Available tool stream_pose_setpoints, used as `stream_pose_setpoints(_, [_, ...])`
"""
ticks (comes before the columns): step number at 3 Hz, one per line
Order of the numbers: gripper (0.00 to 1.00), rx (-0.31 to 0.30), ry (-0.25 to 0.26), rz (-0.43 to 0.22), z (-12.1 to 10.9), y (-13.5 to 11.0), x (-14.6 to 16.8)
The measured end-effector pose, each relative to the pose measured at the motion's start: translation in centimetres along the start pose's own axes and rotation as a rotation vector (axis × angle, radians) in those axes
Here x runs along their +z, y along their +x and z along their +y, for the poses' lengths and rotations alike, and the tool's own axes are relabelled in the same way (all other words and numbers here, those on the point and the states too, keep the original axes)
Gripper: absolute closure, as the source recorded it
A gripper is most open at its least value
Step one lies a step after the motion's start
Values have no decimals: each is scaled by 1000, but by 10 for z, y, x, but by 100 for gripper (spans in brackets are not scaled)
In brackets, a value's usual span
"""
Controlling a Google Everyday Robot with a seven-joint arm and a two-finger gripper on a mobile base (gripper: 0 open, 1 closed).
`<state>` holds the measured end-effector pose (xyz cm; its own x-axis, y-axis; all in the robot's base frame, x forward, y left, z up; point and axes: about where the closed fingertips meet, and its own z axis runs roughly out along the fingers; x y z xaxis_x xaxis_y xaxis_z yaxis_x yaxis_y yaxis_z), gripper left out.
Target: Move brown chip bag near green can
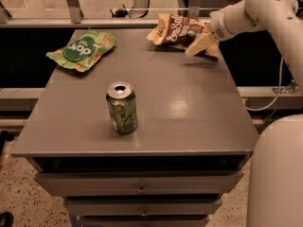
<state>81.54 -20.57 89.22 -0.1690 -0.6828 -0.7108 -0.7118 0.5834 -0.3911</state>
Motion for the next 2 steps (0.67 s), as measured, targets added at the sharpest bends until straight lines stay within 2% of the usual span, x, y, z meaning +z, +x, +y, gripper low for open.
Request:
stream_pose_setpoints(1, [26,14,0,33,1,10,10])
stream_pose_setpoints(2, [49,2,-2,36,3,9,10])
